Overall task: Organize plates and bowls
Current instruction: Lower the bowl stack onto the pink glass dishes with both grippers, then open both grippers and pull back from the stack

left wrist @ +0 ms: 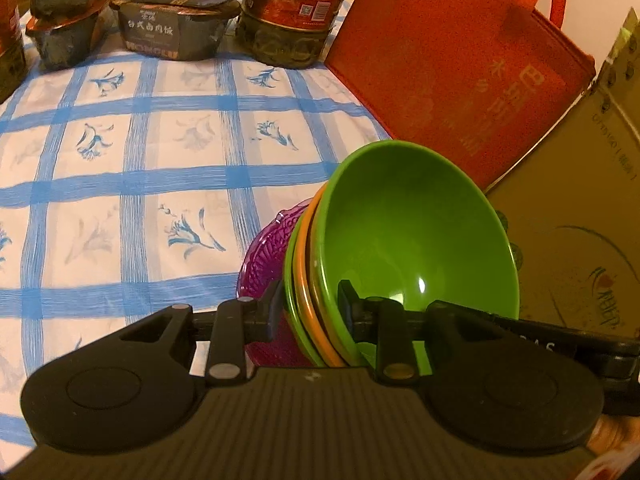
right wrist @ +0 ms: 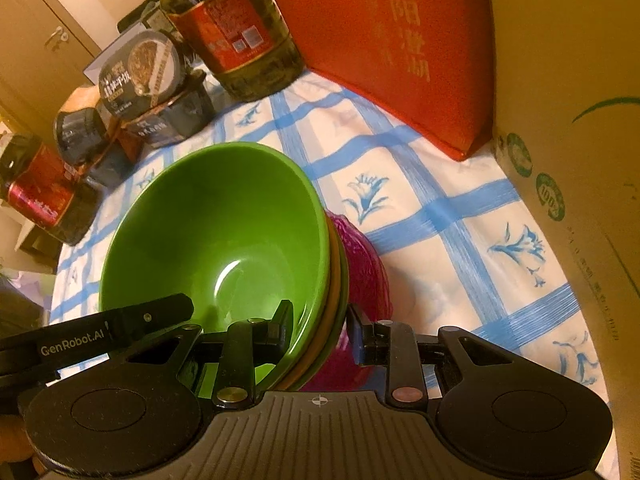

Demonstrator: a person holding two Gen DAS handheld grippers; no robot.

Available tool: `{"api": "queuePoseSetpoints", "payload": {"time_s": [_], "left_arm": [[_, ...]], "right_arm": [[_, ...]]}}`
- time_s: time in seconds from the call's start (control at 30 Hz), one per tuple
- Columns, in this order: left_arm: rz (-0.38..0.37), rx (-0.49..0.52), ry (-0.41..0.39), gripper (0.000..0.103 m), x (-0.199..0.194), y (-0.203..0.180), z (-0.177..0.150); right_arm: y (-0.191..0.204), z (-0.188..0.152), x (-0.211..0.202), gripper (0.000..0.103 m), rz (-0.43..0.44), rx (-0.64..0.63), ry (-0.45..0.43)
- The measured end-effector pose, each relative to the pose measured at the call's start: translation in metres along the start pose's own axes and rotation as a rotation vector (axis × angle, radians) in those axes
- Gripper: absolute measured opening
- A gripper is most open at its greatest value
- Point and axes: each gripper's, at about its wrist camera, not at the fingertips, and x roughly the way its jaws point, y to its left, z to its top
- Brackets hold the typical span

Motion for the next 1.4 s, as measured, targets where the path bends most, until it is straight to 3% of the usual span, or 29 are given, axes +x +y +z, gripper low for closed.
{"api": "queuePoseSetpoints", "payload": {"time_s": [0.47,0.53,0.57,0.63,0.7,0.83,1.1,1.4], "left_arm": [[-0.037,-0.023,-0.024,0.025,0.010,0.015,-0.005],[-0.037,-0.030,-0.023,0.027,0.009,0.015,-0.006],[-0.034,-0.032,-0.023,0.030,0.008,0.015,-0.006],[-0.032,-0.023,-0.025,0.035,0.004,0.015,-0.007],[-0.029,-0.018,-0.034,0.039,-0.001,0.016,-0.008],[-0.038,-0.026,-0.048,0.040,-0.015,0.017,-0.012],[-0.051,-0.043,-0.101,0.053,-0.058,0.016,-0.029],[-0.028,-0.059,-0.161,0.068,-0.102,0.014,-0.076]], "right_arm": [[0.004,-0.007,0.010,0.031,-0.012,-0.039,-0.008],[0.004,-0.007,0.010,0.035,-0.005,-0.041,-0.008],[0.005,-0.007,0.009,0.038,-0.006,-0.046,-0.007],[0.008,-0.009,0.004,0.055,-0.018,-0.062,-0.019],[0.010,-0.012,-0.003,0.060,-0.014,-0.079,-0.037],[0.011,-0.016,-0.016,0.062,-0.003,-0.068,-0.050],[0.016,-0.030,-0.055,0.065,0.012,-0.050,-0.094],[0.022,-0.065,-0.098,0.066,0.016,-0.055,-0.144]]}}
